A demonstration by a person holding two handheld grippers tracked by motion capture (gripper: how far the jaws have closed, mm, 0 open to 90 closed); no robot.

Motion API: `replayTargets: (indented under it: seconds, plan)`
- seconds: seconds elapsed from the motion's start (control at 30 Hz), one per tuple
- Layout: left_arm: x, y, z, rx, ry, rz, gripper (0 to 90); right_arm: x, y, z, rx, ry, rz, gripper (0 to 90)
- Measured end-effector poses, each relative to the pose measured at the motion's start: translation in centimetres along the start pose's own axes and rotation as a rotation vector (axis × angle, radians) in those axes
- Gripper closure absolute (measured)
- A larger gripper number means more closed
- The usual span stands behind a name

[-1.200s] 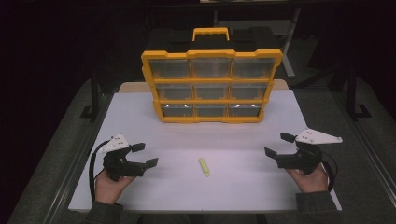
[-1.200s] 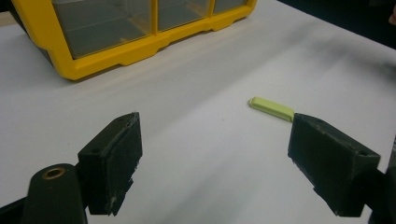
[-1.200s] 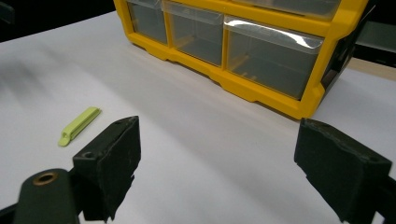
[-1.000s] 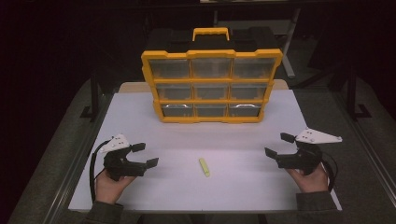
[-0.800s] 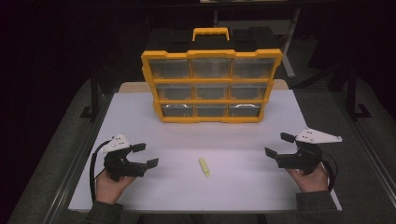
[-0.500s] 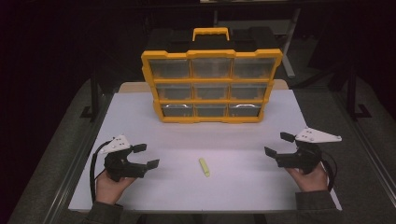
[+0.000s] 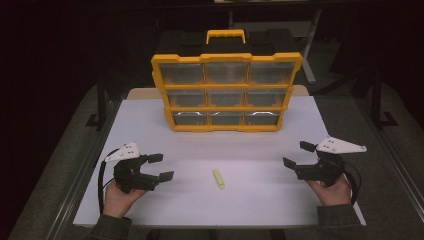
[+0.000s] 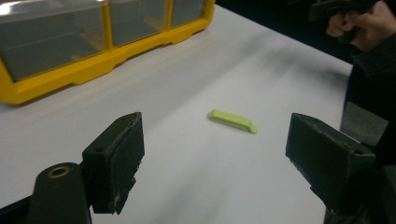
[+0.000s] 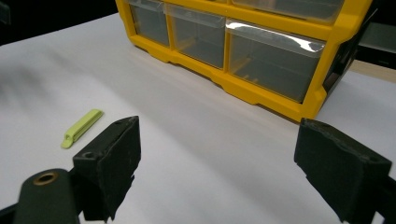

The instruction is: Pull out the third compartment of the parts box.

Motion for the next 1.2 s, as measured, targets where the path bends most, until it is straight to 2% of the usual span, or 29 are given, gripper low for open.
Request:
replayTargets:
  seconds: [0.07,0.13,0.2,0.3,0.4,0.47,0.63,0.73,0.77,0.8,0.83,0.87,0.9,1.0,1.17,1.2]
  plan:
    - [-0.1,0.0,-0.2,0.000,-0.001,0.009,18.6,0.0,0.1,0.1,0.007,-0.003,-0.003,13.8]
    - [-0.7,0.4,-1.0,-0.008,-0.001,0.058,17.4,0.1,0.1,0.0,0.006,-0.007,-0.004,13.8]
    - [-0.9,0.5,-1.2,-0.009,0.004,0.059,16.3,0.1,0.1,0.0,0.006,-0.011,-0.002,13.8]
    - [-1.7,1.0,-2.7,-0.018,0.013,0.102,15.2,0.2,0.1,0.0,0.003,-0.015,-0.005,13.8]
    - [-1.9,1.2,-3.5,-0.023,0.021,0.117,15.1,0.2,0.1,0.0,0.007,-0.012,-0.005,13.8]
    - [-2.1,1.5,-4.5,-0.040,0.020,0.158,15.7,0.2,0.2,0.0,0.008,-0.015,-0.008,13.8]
    - [-2.2,2.3,-5.4,-0.010,0.039,0.152,17.4,0.5,0.2,-0.1,0.012,-0.036,-0.014,13.9]
    - [-2.4,2.7,-5.8,-0.032,0.030,0.165,21.1,0.5,0.1,-0.1,0.011,-0.034,-0.016,13.8]
    - [-2.5,2.9,-5.9,-0.039,0.020,0.167,21.1,0.5,0.1,-0.2,0.008,-0.035,-0.017,13.9]
    - [-2.4,3.1,-5.9,-0.046,0.007,0.160,25.0,0.5,0.1,-0.2,0.005,-0.035,-0.017,13.9]
    - [-2.4,3.4,-6.2,-0.058,-0.017,0.177,25.1,0.4,0.0,-0.2,0.004,-0.033,-0.019,13.8]
    - [-2.4,3.4,-6.2,-0.058,-0.017,0.177,25.2,0.4,0.0,-0.2,0.004,-0.033,-0.019,13.8]
    - [-2.5,3.8,-6.7,-0.075,-0.024,0.194,26.1,0.5,0.0,-0.2,0.003,-0.030,-0.022,13.9]
    - [-2.6,4.1,-7.1,-0.082,-0.027,0.189,29.0,0.5,-0.1,-0.3,-0.001,-0.033,-0.023,13.9]
    - [-2.8,5.4,-8.6,-0.086,-0.039,0.186,27.4,0.5,0.1,-0.2,0.006,-0.033,-0.028,13.8]
    - [-2.9,5.7,-9.0,-0.099,-0.046,0.203,27.6,0.5,0.1,-0.2,0.007,-0.033,-0.028,13.8]
Point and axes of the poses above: each handheld gripper's, and its own axes: y roughly forward along the jaws, z roughly out of its underside, x roughly to its left, the point moved 6 cm from there along y, roughly forward along the jaws, and after that the axes turned 6 degrees about z, right-handed, at the moved point
